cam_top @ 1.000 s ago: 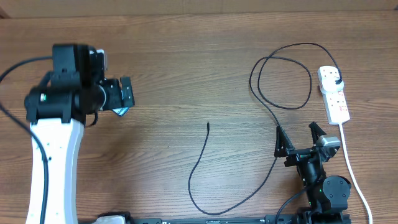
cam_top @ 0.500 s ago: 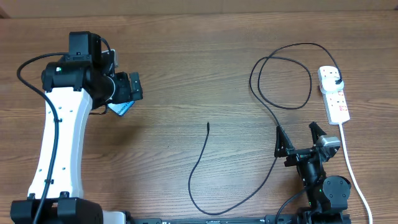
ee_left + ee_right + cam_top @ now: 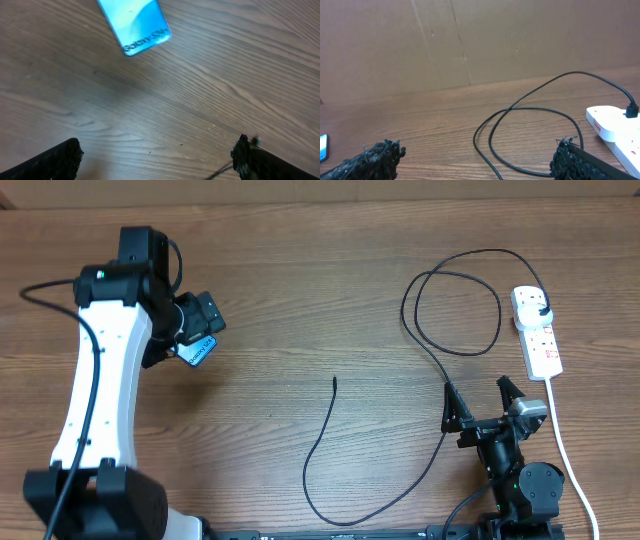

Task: Plug charger to phone and switch on socket
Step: 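Move the left gripper over the phone and lower onto it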

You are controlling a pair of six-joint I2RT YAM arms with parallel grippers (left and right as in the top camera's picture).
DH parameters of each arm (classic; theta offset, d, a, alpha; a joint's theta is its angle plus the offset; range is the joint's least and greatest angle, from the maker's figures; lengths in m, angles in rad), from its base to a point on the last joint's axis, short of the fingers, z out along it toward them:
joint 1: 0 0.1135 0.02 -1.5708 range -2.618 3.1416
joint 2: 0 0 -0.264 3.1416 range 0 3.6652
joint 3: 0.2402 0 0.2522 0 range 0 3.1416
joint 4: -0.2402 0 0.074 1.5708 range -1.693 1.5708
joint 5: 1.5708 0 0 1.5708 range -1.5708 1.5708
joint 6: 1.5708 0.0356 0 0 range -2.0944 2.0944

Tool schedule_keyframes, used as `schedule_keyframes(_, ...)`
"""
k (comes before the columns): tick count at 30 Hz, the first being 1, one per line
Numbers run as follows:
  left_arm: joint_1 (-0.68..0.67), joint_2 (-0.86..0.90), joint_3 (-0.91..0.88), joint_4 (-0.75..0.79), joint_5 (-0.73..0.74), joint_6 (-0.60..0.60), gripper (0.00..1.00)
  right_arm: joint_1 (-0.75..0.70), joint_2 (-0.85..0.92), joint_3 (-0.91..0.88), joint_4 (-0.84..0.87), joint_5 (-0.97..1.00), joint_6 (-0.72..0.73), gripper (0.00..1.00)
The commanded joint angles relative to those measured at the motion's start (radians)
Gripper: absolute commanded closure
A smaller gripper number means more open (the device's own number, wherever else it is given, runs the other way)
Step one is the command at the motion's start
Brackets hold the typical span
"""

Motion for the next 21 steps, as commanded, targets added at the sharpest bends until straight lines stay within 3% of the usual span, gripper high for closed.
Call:
schedule_keyframes(1, 0.006, 0.103, 0.126, -0.060, -0.092, -0.072, 0.00, 0.007, -0.008, -0.011, 0.004, 0.010, -0.003, 0.00)
schedule_keyframes(8, 0.027, 0.292, 0.285, -0.118, -0.094, -0.127, 0.00, 0.007, -0.008, -0.011, 0.004, 0.010, -0.003, 0.00)
schedule_keyframes(21, 0.061, 0.479, 0.287, -0.028, -0.053, -0.137, 0.00, 0.007, -0.008, -0.011, 0.004, 0.010, -0.003, 0.00)
